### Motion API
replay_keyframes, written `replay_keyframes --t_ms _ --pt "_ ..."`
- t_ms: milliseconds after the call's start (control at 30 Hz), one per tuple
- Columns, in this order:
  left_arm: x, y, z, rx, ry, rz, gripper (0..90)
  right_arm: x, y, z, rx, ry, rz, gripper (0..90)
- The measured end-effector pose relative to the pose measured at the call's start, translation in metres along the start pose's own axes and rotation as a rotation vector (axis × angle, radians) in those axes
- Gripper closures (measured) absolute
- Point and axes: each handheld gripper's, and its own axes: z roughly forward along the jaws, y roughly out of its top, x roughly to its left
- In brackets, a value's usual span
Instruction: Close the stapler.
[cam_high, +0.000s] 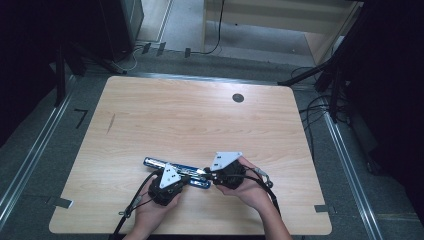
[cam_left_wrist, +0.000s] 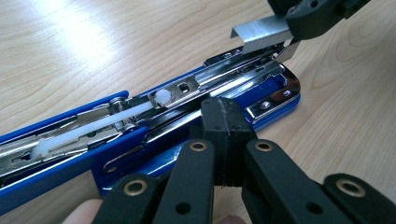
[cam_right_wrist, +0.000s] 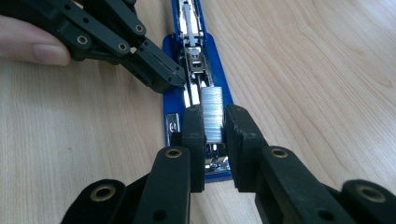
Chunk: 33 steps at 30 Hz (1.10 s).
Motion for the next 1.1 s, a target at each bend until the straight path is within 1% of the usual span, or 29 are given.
replay_keyframes --t_ms 33,233,500,567,967,1100 --pt "0.0 0.0 0.0 0.0 0.0 0.0 90.0 0.0 0.001 0.001 0.001 -0.001 -0.011 79.5" --pt "0.0 0.0 0.0 0.0 0.0 0.002 90.0 -0.002 0.005 0.003 0.016 0.013 -0.028 79.4" --pt "0.0 0.0 0.0 -0.002 0.001 0.001 90.0 -0.005 0.009 0.005 0.051 0.035 -0.035 79.4" --pt "0.0 0.0 0.0 -0.002 0.0 0.001 90.0 -0.006 0.009 0.006 0.051 0.034 -0.043 79.4" --pt "0.0 0.0 0.0 -0.003 0.0 -0.001 90.0 -0.007 0.012 0.009 0.07 0.051 -0.045 79.5" --pt "0.0 0.0 0.0 -0.003 0.001 0.0 90.0 -0.007 0.012 0.01 0.073 0.055 -0.056 79.4"
